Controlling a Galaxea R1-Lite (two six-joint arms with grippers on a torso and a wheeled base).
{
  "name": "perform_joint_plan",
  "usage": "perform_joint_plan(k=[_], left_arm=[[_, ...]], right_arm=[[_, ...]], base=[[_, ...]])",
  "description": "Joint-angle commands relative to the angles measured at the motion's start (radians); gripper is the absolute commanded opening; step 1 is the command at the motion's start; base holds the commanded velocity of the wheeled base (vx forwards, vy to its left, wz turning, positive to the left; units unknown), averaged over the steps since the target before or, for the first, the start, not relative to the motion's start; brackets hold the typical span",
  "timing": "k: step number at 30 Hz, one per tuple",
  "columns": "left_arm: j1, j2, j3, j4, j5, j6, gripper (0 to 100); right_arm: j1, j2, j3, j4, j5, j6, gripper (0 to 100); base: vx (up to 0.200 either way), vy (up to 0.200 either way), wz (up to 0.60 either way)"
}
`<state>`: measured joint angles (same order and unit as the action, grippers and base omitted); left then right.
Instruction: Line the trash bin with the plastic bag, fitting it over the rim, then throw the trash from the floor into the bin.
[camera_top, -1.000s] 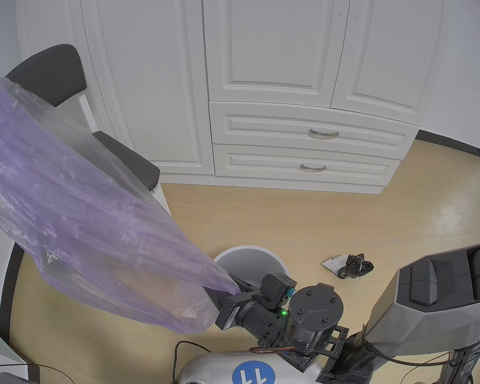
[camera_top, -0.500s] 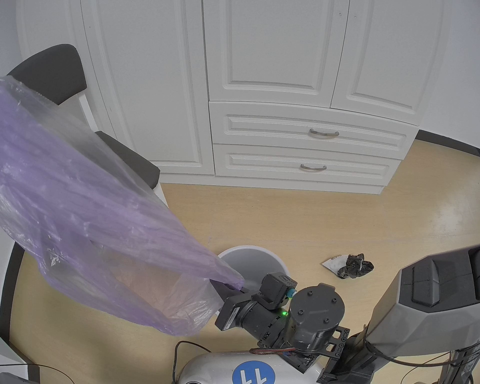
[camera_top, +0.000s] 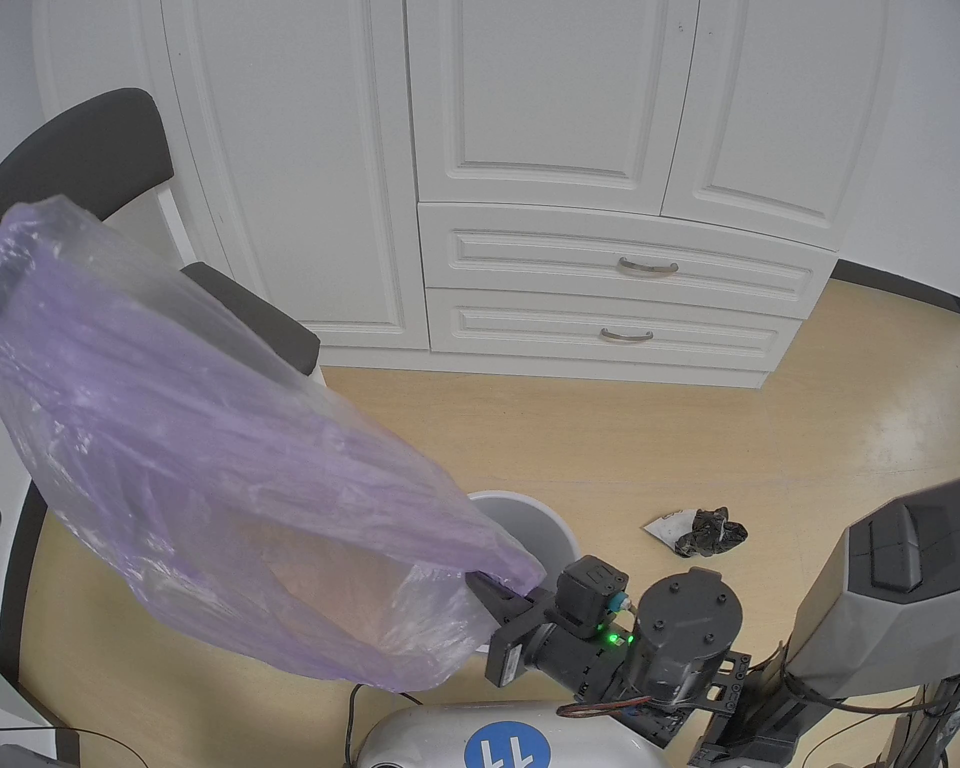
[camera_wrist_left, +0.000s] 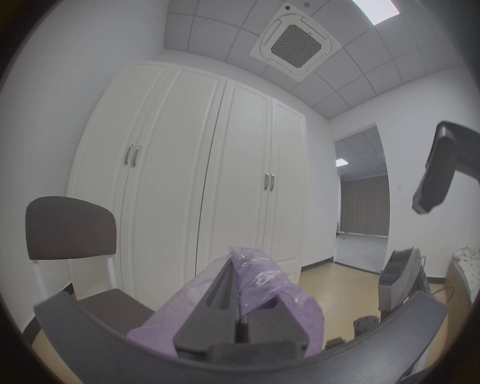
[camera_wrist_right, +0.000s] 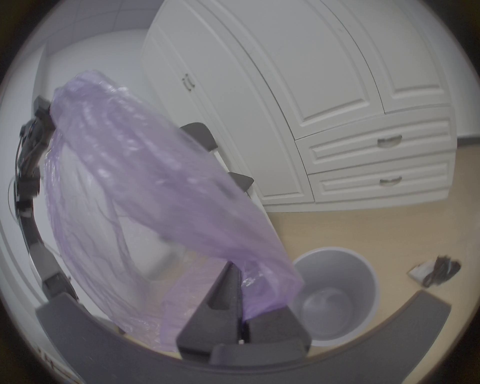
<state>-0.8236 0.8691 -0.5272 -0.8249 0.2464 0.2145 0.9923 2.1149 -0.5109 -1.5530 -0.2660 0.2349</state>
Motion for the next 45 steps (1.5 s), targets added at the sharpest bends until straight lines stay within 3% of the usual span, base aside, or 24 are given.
perform_joint_plan(k=[1,8,10,13,23,28,36,40,45], left_arm=[[0.000,0.028,0.036,0.035,-0.002,0.008,0],[0.001,0.027,0.085,0.089,-0.004,0.054,0],[0.001,0.033,0.102,0.095,-0.004,0.074,0],[0.001,0.048,0.124,0.095,-0.004,0.083,0],[0.035,0.094,0.231,0.090,0.001,0.290,0],[0.066,0.123,0.274,0.089,-0.001,0.342,0],[0.090,0.185,0.293,0.084,-0.001,0.344,0],[0.120,0.185,0.296,0.082,-0.002,0.345,0],[0.135,0.172,0.288,0.079,-0.001,0.336,0]], right_arm=[[-0.023,-0.069,0.100,-0.018,0.002,-0.108,0],[-0.066,-0.174,0.192,-0.018,0.016,-0.223,0],[-0.096,-0.247,0.252,-0.018,0.077,-0.295,0],[-0.118,-0.328,0.315,-0.018,0.106,-0.373,0],[-0.116,-0.592,0.468,-0.018,0.120,-0.598,0],[-0.116,-0.610,0.460,-0.018,0.080,-0.612,0],[-0.135,-0.602,0.457,-0.018,0.054,-0.612,0],[-0.175,-0.593,0.456,-0.018,0.031,-0.617,0],[-0.299,-0.592,0.448,-0.018,0.031,-0.658,0]], base=[[0.000,0.000,0.00],[0.000,0.000,0.00],[0.000,0.000,0.00],[0.000,0.000,0.00],[0.000,0.000,0.00],[0.000,0.000,0.00],[0.000,0.000,0.00],[0.000,0.000,0.00],[0.000,0.000,0.00]])
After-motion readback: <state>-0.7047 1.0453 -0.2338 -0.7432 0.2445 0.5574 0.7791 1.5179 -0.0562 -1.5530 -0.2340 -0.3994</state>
